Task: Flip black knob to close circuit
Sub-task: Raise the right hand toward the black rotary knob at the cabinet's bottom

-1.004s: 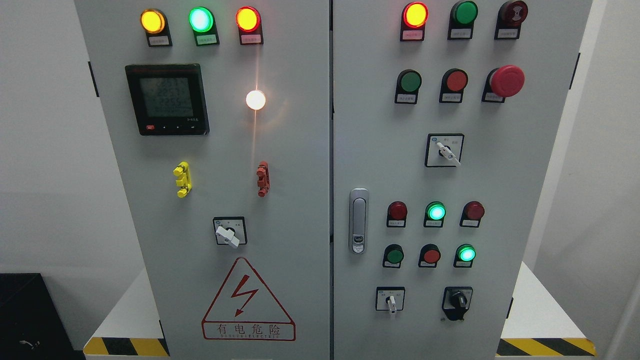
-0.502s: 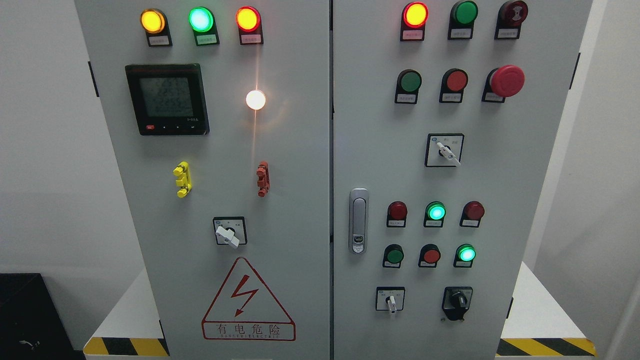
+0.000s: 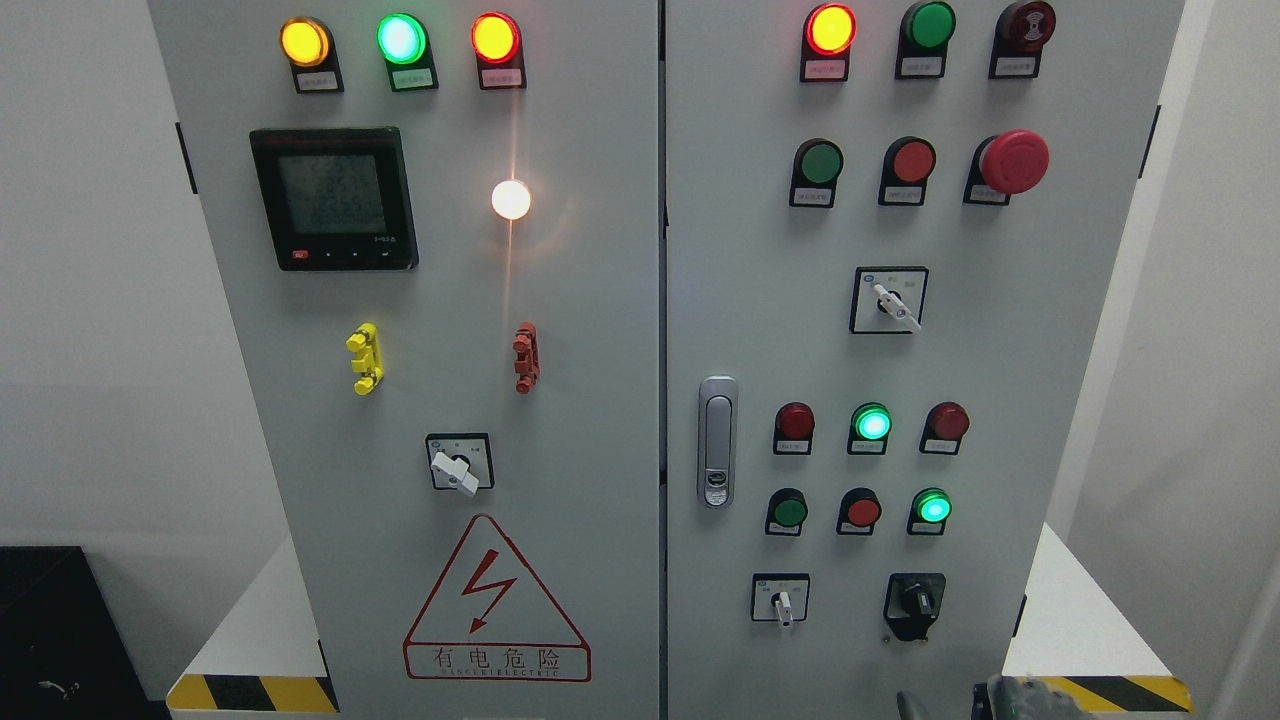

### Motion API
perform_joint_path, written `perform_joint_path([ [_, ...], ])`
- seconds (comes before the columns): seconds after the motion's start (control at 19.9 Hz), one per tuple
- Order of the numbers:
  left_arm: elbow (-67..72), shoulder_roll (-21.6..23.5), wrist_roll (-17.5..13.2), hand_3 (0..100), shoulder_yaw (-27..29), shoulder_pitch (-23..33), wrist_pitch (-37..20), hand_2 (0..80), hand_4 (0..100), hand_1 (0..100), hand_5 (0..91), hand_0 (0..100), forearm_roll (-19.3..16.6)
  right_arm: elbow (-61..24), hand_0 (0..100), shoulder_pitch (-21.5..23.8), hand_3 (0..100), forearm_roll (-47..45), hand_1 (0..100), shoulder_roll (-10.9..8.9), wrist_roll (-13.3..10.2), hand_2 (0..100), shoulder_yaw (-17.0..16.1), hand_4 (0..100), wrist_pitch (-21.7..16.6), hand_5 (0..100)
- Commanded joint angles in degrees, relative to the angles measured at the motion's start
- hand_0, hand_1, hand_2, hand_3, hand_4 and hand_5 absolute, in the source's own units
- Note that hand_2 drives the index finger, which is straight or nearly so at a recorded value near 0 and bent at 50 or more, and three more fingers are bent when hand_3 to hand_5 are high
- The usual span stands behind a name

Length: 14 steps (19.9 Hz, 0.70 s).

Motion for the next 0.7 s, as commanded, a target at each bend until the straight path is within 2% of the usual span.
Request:
perform_joint_path([
  [0.0, -1.3, 0.0, 0.0, 0, 0.0, 1.2, 0.0, 0.0, 0, 56, 0.0, 12, 0.0, -0.7, 0, -2.7, 100, 2.4, 0, -1.41, 1.3, 92, 2.9, 95, 2.6, 100],
  [0.35, -1.3, 0.0, 0.0, 0, 0.0, 1.2, 0.0, 0.0, 0, 56, 0.0, 12, 0.0, 1.5, 0, -5.6, 100, 3.3, 0, -0.71, 1.3, 92, 3.4, 95, 3.5, 100],
  [0.65, -1.3, 0.0, 0.0, 0, 0.0, 1.2, 0.0, 0.0, 0, 56, 0.0, 12, 0.0, 3.2, 0, -6.3, 100, 3.3, 0, 0.17, 1.2, 91, 3.3, 95, 3.6, 100],
])
